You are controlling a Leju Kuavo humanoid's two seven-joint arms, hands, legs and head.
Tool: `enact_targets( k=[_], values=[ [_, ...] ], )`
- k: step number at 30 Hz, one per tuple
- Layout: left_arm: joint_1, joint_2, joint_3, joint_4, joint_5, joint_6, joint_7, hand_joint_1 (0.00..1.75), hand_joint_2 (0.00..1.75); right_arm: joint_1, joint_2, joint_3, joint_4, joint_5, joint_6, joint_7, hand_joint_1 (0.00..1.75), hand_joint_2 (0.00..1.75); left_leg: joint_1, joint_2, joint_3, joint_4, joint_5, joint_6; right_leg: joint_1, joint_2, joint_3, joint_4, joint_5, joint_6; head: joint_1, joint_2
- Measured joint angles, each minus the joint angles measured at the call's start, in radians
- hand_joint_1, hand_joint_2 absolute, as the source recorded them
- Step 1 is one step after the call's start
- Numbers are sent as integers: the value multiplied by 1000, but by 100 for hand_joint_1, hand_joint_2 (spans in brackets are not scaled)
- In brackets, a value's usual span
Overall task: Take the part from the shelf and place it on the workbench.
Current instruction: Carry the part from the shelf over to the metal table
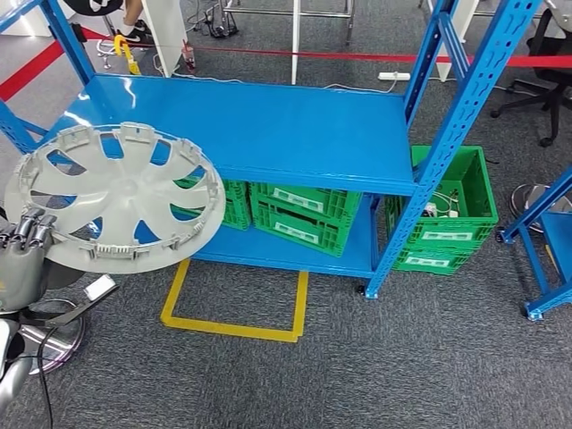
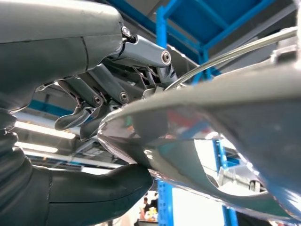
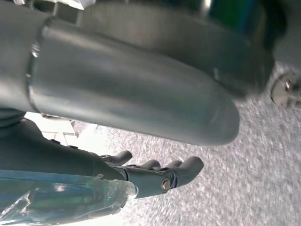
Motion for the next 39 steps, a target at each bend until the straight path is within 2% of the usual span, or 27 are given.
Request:
enact_targets(
  k=[1,2,3,5,6,7,8,10,12,15,16,17,18,19,21,22,23,25,26,28,30,32,33,34,36,38,39],
  values=[
    [1,-6,4,0,0,0,-2,175,175,1,1,1,0,2,-2,0,0,0,4,0,-15,52,-21,-9,-4,-4,-9,4,3,3,0,0],
    [1,-11,8,0,0,0,-5,175,175,2,2,2,0,4,-5,0,0,0,8,1,-16,77,-23,-17,-8,-8,-18,10,5,7,0,0],
    [2,-15,11,0,0,0,-8,175,175,2,2,3,0,7,-7,0,0,0,13,2,1,61,-5,-27,-14,-13,-27,19,4,11,0,0],
    [3,-24,21,-1,0,0,-18,175,175,3,1,7,0,16,-16,0,0,0,25,30,73,-50,48,-53,-22,-25,-44,45,-4,26,-2,0],
    [1,-28,27,-2,0,0,-24,175,175,3,0,10,-1,21,-21,0,0,0,27,47,103,-101,65,-57,-23,-32,-55,60,-11,36,-7,0],
    [0,-33,34,-3,0,0,-29,175,175,5,-1,12,-1,24,-25,0,0,0,28,60,120,-134,68,-52,-20,-38,-60,74,-18,43,-9,0],
    [0,-38,39,-5,0,0,-33,175,175,5,-1,15,-1,27,-28,0,0,0,27,66,121,-143,61,-40,-15,-45,-66,85,-23,48,-11,0],
    [4,-43,48,-8,0,1,-36,175,175,6,-1,19,-1,29,-30,0,0,0,27,44,109,-139,56,-2,-13,-57,-68,96,-29,53,-6,0],
    [6,-45,54,-10,0,1,-39,175,175,6,0,21,-1,29,-30,0,0,0,27,25,100,-137,61,16,-18,-43,-84,130,-57,61,-4,0],
    [7,-46,64,-11,0,1,-42,175,175,5,0,22,-1,29,-30,-4,0,0,22,-5,89,-138,70,32,-21,-11,-160,305,-153,65,-1,0],
    [7,-47,67,-11,0,1,-45,175,175,5,0,22,-1,29,-30,-5,0,0,19,-16,86,-138,72,35,-21,-8,-185,360,-173,63,-1,0],
    [8,-47,70,-12,0,1,-49,175,175,5,0,22,-1,29,-30,-5,0,0,16,-28,84,-138,74,37,-20,-6,-196,386,-174,58,-1,0],
    [8,-45,74,-13,0,1,-56,175,175,5,0,22,-1,28,-29,-5,0,0,12,-41,83,-138,76,39,-18,-2,-189,374,-156,50,-1,0],
    [9,-42,78,-15,0,1,-63,175,175,6,0,22,-1,28,-28,-4,0,0,9,-53,83,-138,77,40,-16,6,-165,325,-123,40,-1,0],
    [8,-35,92,-26,0,1,-86,175,175,6,0,22,-1,28,-25,-3,0,0,6,-77,80,-138,82,39,-12,52,-101,192,-60,17,-2,0],
    [7,-32,101,-32,0,1,-100,175,175,7,-1,22,-1,27,-24,-3,0,0,7,-88,77,-138,86,35,-11,72,-77,145,-44,10,-2,0],
    [7,-31,111,-38,0,1,-116,175,175,7,-1,22,-1,27,-24,-3,0,0,10,-98,72,-139,90,30,-10,84,-66,120,-40,8,-2,0],
    [8,-28,133,-51,0,1,-149,175,175,7,-1,22,-1,27,-23,-4,0,0,15,-120,62,-144,103,14,-8,71,-61,105,-36,13,0,0],
    [11,-27,146,-58,0,1,-166,175,175,6,-1,22,-1,27,-22,-2,0,0,15,-117,59,-144,104,7,-10,58,-60,97,-31,15,-1,0],
    [12,-26,176,-73,0,1,-206,175,175,6,0,21,-1,27,-20,9,0,0,9,-76,39,-106,72,-2,-15,32,-55,78,-17,15,-6,0],
    [11,-32,199,-86,0,1,-241,175,175,8,0,21,-1,27,-18,16,0,0,6,-26,-6,1,5,-10,-15,5,-57,72,-11,11,-11,0],
    [12,-41,216,-96,0,1,-264,175,175,10,0,21,-1,27,-16,16,0,0,7,-12,-35,87,-29,-18,-13,-25,-62,73,-9,11,-11,0],
    [12,-46,225,-100,0,1,-278,175,175,10,0,21,-1,27,-16,16,0,0,8,-9,-26,85,-21,-20,-13,-40,-65,74,-8,12,-11,0],
    [12,-50,235,-105,0,1,-294,175,175,10,0,21,-1,27,-15,16,0,0,9,-3,2,47,2,-23,-14,-53,-67,75,-8,13,-11,0],
    [11,-59,256,-116,0,1,-322,175,175,8,0,21,-1,25,-15,16,0,0,10,33,81,-79,49,-25,-11,-77,-72,84,-10,20,-12,0],
    [10,-69,271,-126,0,1,-336,175,175,7,-1,21,-2,23,-14,16,0,0,6,56,121,-153,66,-9,-4,-97,-75,91,-14,30,-11,0],
    [9,-73,276,-129,0,1,-338,175,175,6,-1,21,-2,23,-14,16,0,0,4,50,119,-158,66,3,-2,-106,-75,92,-15,34,-11,0]
  ],
)
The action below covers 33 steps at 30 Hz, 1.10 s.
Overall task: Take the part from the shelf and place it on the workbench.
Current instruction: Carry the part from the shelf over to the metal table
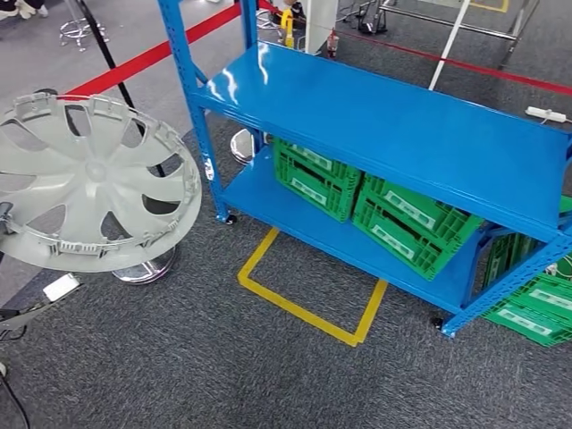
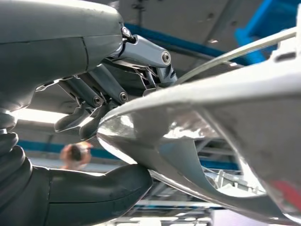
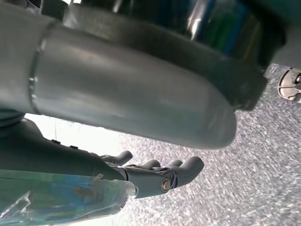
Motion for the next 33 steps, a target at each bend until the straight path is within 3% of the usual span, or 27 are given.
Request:
enact_targets(
  k=[1,3,7,9,11,12,13,15,17,19,20,21,23,25,26,27,28,30,31,32,33],
  values=[
    [1,-4,5,-3,0,0,-2,175,175,-1,0,0,0,0,0,0,0,0,0,-13,-3,-1,4,11,0,-10,2,-1,0,3,1,0],
    [1,-9,14,-8,0,0,-9,175,175,-2,0,0,0,-2,0,0,0,0,1,-30,-7,-3,10,24,-4,-9,0,5,-5,12,0,0],
    [2,-12,19,-11,0,0,-14,175,175,-2,0,0,0,-2,0,0,0,0,4,-37,-9,-4,14,31,-8,9,-6,15,-15,19,0,0],
    [0,-14,21,-13,0,0,-16,175,175,-1,0,0,0,-3,1,0,0,0,5,-42,-11,-4,16,34,-9,35,-16,39,-36,23,2,0],
    [-10,-28,26,-16,0,0,-44,175,175,1,0,-1,0,-8,5,-6,0,0,7,-74,-23,-4,25,39,-13,80,-63,163,-97,27,3,0],
    [-16,-39,30,-17,0,0,-64,175,175,2,0,-2,0,-10,8,-8,0,0,7,-96,-29,-4,30,38,-14,99,-68,190,-105,27,4,0],
    [-22,-49,35,-18,0,0,-84,175,175,2,-1,-3,0,-13,10,-10,0,0,8,-119,-35,-4,36,36,-17,120,-58,184,-96,26,4,0],
    [-33,-59,42,-18,0,0,-102,175,175,4,-1,-3,0,-16,14,-9,0,0,10,-150,-42,-2,44,26,-23,177,8,54,-45,22,3,0],
    [-45,-65,46,-18,0,0,-107,175,175,6,-1,-3,0,-16,16,-11,0,0,13,-174,-51,-4,54,12,-24,205,33,6,-36,20,2,0],
    [-49,-69,49,-18,0,0,-111,175,175,5,-2,-4,0,-16,17,-10,0,0,19,-195,-59,-11,65,-5,-22,180,36,3,-28,11,2,0],
    [-50,-70,51,-18,0,0,-114,175,175,5,-2,-4,0,-16,17,-9,0,0,18,-184,-64,-7,62,-10,-23,167,36,-2,-22,4,1,0],
    [-53,-72,51,-18,0,0,-118,175,175,5,-2,-4,0,-16,18,-7,0,0,15,-159,-77,15,46,-13,-24,152,36,-7,-16,-3,-2,0],
    [-63,-76,50,-19,0,0,-121,175,175,8,-2,-4,0,-16,18,-6,0,0,7,-93,-126,120,-19,-14,-21,120,32,-13,-9,-12,-7,0],
    [-72,-79,48,-18,0,0,-121,175,175,11,-3,-4,0,-17,19,-6,0,0,6,-66,-174,239,-70,-16,-16,87,25,-13,-7,-15,-8,0],
    [-73,-80,46,-18,0,0,-120,175,175,12,-3,-4,0,-17,19,-6,0,0,6,-62,-176,260,-72,-16,-15,71,24,-12,-7,-16,-8,0],
    [-74,-80,45,-18,0,0,-120,175,175,12,-4,-4,0,-17,19,-6,0,0,6,-58,-160,242,-57,-15,-14,56,23,-12,-7,-16,-8,0],
    [-75,-80,44,-18,0,0,-120,175,175,12,-4,-4,0,-18,19,-6,0,0,6,-49,-124,189,-30,-14,-13,41,23,-12,-7,-15,-8,0],
    [-82,-79,43,-18,0,0,-119,175,175,10,-4,-4,0,-19,19,-6,0,0,1,-5,-44,59,13,-8,-7,16,22,-8,-10,-11,-8,0],
    [-86,-79,42,-18,0,0,-118,175,175,10,-5,-4,0,-19,19,-6,0,0,-3,11,-21,16,23,-1,-3,4,21,-6,-11,-7,-8,0],
    [-89,-79,42,-18,0,0,-116,175,175,9,-5,-5,0,-19,19,-6,0,0,-6,18,-12,-5,25,6,0,-7,22,-6,-13,-2,-8,0],
    [-91,-79,42,-18,0,0,-115,175,175,8,-6,-5,0,-20,20,-6,0,0,-9,7,-15,-9,26,14,2,-18,22,-6,-14,2,-7,0]
  ],
)
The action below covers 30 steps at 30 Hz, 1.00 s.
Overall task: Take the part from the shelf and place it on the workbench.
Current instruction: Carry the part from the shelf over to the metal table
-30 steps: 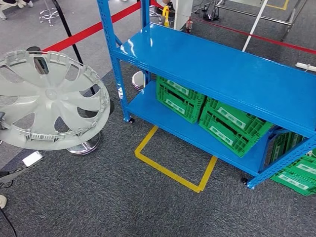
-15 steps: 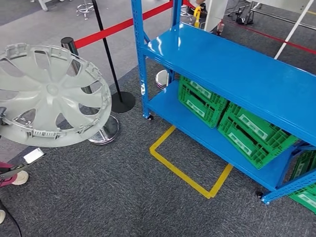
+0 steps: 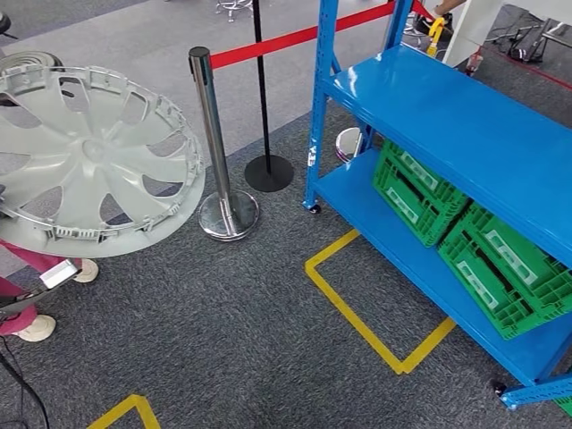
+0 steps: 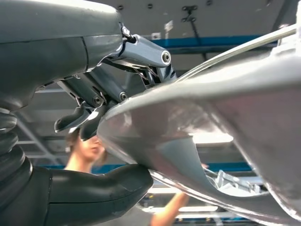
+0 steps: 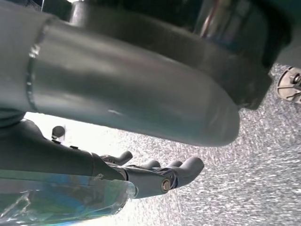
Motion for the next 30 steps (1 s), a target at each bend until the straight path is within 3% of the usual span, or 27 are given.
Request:
enact_targets(
  k=[1,2,3,5,6,7,8,9,10,12,14,15,16,17,19,21,23,24,26,28,30],
  values=[
    [0,0,0,0,0,0,1,175,175,-1,0,0,0,-1,0,0,0,0,0,-12,-2,-2,3,7,-1,-9,1,-1,-1,4,-1,0],
    [-1,1,0,0,0,0,1,175,175,-2,-1,-2,0,-2,1,1,0,0,1,-24,-4,-4,5,13,-3,0,-1,4,-8,10,0,0],
    [-2,1,0,0,0,0,2,175,175,-3,-1,-3,0,-2,1,2,0,0,4,-35,-6,-5,9,19,-6,23,-11,26,-24,15,1,0],
    [-6,1,-2,0,0,0,2,175,175,-2,-2,-5,0,-3,1,0,0,0,7,-56,-11,-7,14,28,-12,89,-59,133,-85,25,2,0],
    [-8,1,-3,0,0,0,2,175,175,-1,-2,-6,0,-3,2,-2,0,0,7,-68,-14,-7,16,31,-14,110,-90,204,-118,27,3,0],
    [-8,1,-4,0,0,0,2,175,175,0,-2,-7,0,-3,2,-5,0,0,7,-80,-17,-7,18,32,-14,118,-117,261,-139,28,2,0],
    [-8,0,-5,1,0,0,3,175,175,1,-2,-8,0,-3,2,-5,0,0,7,-94,-19,-6,20,32,-15,120,-130,289,-143,29,2,0],
    [-8,0,-6,1,0,0,4,175,175,1,-2,-9,0,-3,2,-5,0,0,8,-108,-20,-6,22,31,-16,123,-124,276,-125,29,2,0],
    [-8,0,-7,1,0,0,6,175,175,2,-2,-11,0,-3,2,-4,0,0,9,-124,-20,-6,24,28,-18,129,-100,226,-92,28,2,0],
    [-11,2,-9,1,0,0,16,175,175,4,-3,-14,0,-3,2,-3,0,0,11,-153,-24,-3,28,21,-29,184,-34,85,-28,29,2,0],
    [-16,7,-14,2,0,0,31,175,175,6,-3,-14,1,-2,3,-8,0,0,13,-178,-35,-3,36,8,-36,231,-1,15,-9,28,2,0],
    [-18,13,-17,2,0,0,40,175,175,6,-3,-14,1,0,3,-10,0,0,15,-191,-41,-4,42,-1,-35,233,1,11,-10,25,1,0],
    [-18,19,-21,3,0,0,48,175,175,5,-3,-14,0,1,2,-12,0,0,19,-205,-46,-7,48,-9,-32,219,1,11,-7,19,1,0],
    [-17,26,-25,3,0,0,54,175,175,5,-4,-14,0,3,2,-11,0,0,20,-204,-50,-7,50,-15,-31,204,2,8,-3,12,1,0],
    [-19,37,-33,4,0,0,62,175,175,5,-4,-15,0,5,2,-6,0,0,15,-156,-75,37,21,-21,-31,171,4,-1,6,-3,-5,0],
    [-24,43,-42,6,0,0,69,175,175,7,-5,-15,0,6,1,-4,0,0,10,-92,-132,158,-45,-23,-27,139,1,-4,10,-12,-11,0],
    [-24,46,-51,9,0,0,74,175,175,9,-5,-15,0,7,1,-3,0,0,10,-72,-175,264,-84,-25,-23,105,-2,-4,10,-14,-12,0],
    [-23,48,-54,11,0,0,74,175,175,9,-6,-15,0,7,1,-3,0,0,10,-68,-172,269,-77,-25,-23,88,-2,-4,9,-14,-11,0],
    [-21,54,-58,12,0,0,75,175,175,7,-6,-15,0,8,1,-3,0,0,10,-48,-109,173,-28,-25,-22,59,-2,-3,8,-13,-12,0],
    [-22,59,-59,12,0,0,75,175,175,6,-7,-15,0,10,2,-3,0,0,5,1,-35,49,7,-21,-14,36,-1,0,2,-5,-12,0],
    [-19,63,-59,12,0,0,76,175,175,5,-8,-15,-1,12,1,-3,0,0,-1,18,-11,4,10,-6,-6,15,3,1,-3,3,-10,0]
  ],
)
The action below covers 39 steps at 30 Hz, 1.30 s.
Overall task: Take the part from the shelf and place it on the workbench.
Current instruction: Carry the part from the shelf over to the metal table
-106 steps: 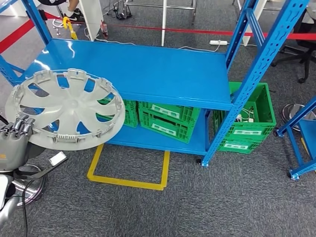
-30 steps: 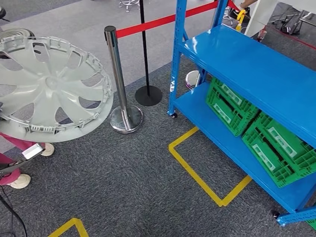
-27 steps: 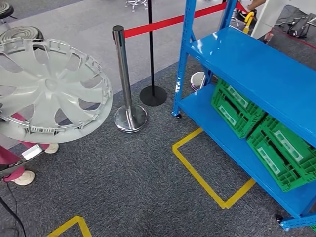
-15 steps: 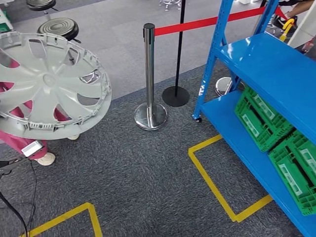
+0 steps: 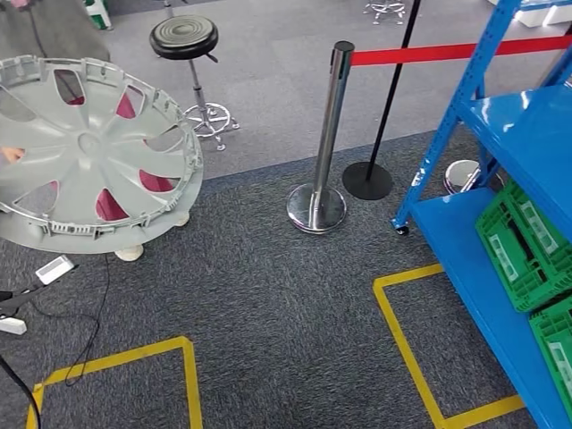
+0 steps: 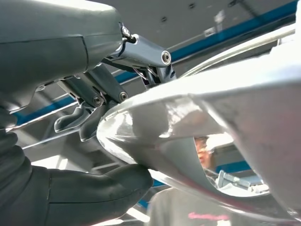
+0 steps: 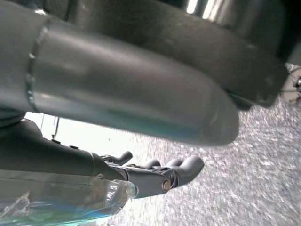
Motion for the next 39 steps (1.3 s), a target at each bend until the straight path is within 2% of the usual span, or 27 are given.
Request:
enact_targets(
  k=[2,3,4,6,7,8,9,10,11,13,15,17,18,19,21,23,24,25,26,28,30,32,33,34,36,38,39],
  values=[
    [7,4,2,0,0,0,0,175,175,-4,0,0,0,2,-1,0,0,0,1,-28,-3,-2,3,17,-2,-14,5,-1,-5,9,2,0],
    [10,6,4,0,0,0,-1,175,175,-5,0,0,0,4,-2,0,0,0,2,-39,-4,-3,5,24,-4,-1,1,10,-16,14,2,0],
    [12,6,6,0,0,0,-2,175,175,-5,0,0,0,5,-2,0,0,0,4,-50,-5,-5,7,31,-7,24,-13,41,-36,19,3,0],
    [16,6,10,-1,0,0,-6,175,175,-4,0,0,0,6,-3,-2,0,0,5,-74,-9,-5,10,40,-11,83,-71,164,-100,25,5,0],
    [19,5,11,-1,0,0,-8,175,175,-3,0,0,0,7,-3,-3,0,0,4,-87,-10,-5,11,43,-12,98,-105,234,-128,26,5,0],
    [23,4,12,-1,0,0,-11,175,175,-3,0,0,0,8,-3,-3,0,0,4,-101,-12,-5,12,43,-12,104,-130,282,-141,25,5,0],
    [27,3,14,-1,0,0,-15,175,175,-2,0,0,0,9,-3,-3,0,0,3,-116,-12,-5,12,43,-13,107,-138,293,-134,24,4,0],
    [32,2,16,-1,0,0,-18,175,175,-2,0,0,0,9,-3,-2,0,0,3,-132,-12,-5,13,43,-13,111,-127,265,-108,22,4,0],
    [35,2,18,-1,0,0,-22,175,175,-2,0,0,0,10,-3,-1,0,0,4,-148,-12,-4,14,41,-14,122,-100,204,-69,19,4,0],
    [39,-1,26,-2,0,0,-28,175,175,-1,1,0,0,11,-3,-1,0,0,5,-176,-16,-2,17,35,-21,177,-41,69,-9,17,4,0],
    [43,-6,36,-3,0,0,-37,175,175,-1,3,0,1,12,-3,-5,0,0,8,-202,-25,-1,24,23,-24,211,-15,14,5,16,3,0],
    [52,-11,44,-5,0,0,-45,175,175,-3,4,0,1,12,-3,-9,0,0,14,-224,-34,-4,32,10,-21,191,-11,9,8,8,3,0],
    [58,-12,48,-5,0,0,-48,175,175,-4,4,0,1,12,-4,-8,0,0,14,-213,-38,0,29,5,-21,177,-9,4,12,1,3,0],
    [62,-14,52,-6,0,0,-49,175,175,-4,5,0,1,12,-5,-8,0,0,11,-188,-48,19,15,2,-21,163,-6,-2,16,-6,1,0],
    [64,-18,56,-6,0,0,-49,175,175,-3,6,0,1,13,-6,-8,0,0,5,-121,-93,119,-45,-2,-20,134,-5,-9,21,-14,-2,0],
    [65,-22,57,-6,0,0,-47,175,175,0,6,0,1,12,-8,-7,0,0,5,-93,-150,246,-99,-8,-18,101,-6,-9,21,-17,-3,0],
    [66,-24,57,-5,0,0,-46,175,175,1,7,0,1,12,-9,-7,0,0,6,-89,-161,275,-103,-10,-18,85,-6,-9,20,-17,-3,0],
    [68,-24,57,-5,0,0,-43,175,175,1,7,0,1,12,-10,-7,0,0,7,-85,-152,264,-87,-11,-18,70,-6,-9,18,-17,-3,0],
    [69,-24,57,-5,0,0,-41,175,175,1,7,0,1,12,-11,-7,0,0,8,-76,-123,214,-58,-13,-18,56,-4,-9,17,-15,-3,0],
    [69,-23,58,-5,0,0,-36,175,175,0,7,0,1,12,-13,-6,0,0,6,-33,-46,77,-6,-13,-13,31,-1,-6,10,-7,-4,0],
    [70,-22,58,-6,0,0,-29,175,175,-2,7,0,1,12,-14,-6,0,0,2,-7,-8,5,7,-2,-4,10,2,-3,3,3,-4,0],
    [75,-21,59,-6,0,0,-24,175,175,-5,7,-1,1,12,-16,-6,0,0,0,-29,-9,-1,6,14,-3,-9,7,-5,-2,10,-2,0],
    [77,-20,60,-6,0,0,-22,175,175,-6,7,-1,0,12,-18,-6,0,0,1,-41,-10,-1,7,21,-6,0,6,0,-8,15,-2,0],
    [79,-20,60,-6,0,0,-20,175,175,-7,7,-1,0,12,-18,-6,0,0,2,-52,-10,-2,8,27,-9,21,-2,20,-23,21,-1,0],
    [79,-19,60,-6,0,0,-13,175,175,-6,8,-1,1,12,-20,-8,0,0,3,-73,-11,-3,10,38,-13,80,-50,121,-75,28,1,0],
    [80,-18,56,-5,0,0,3,175,175,-5,8,-3,1,11,-22,-11,0,0,2,-96,-13,-3,11,43,-14,102,-116,252,-126,27,1,0],
    [80,-18,53,-5,0,0,14,175,175,-5,8,-5,1,11,-24,-10,0,0,0,-110,-13,-3,11,44,-13,105,-136,284,-129,25,1,0]
  ],
)
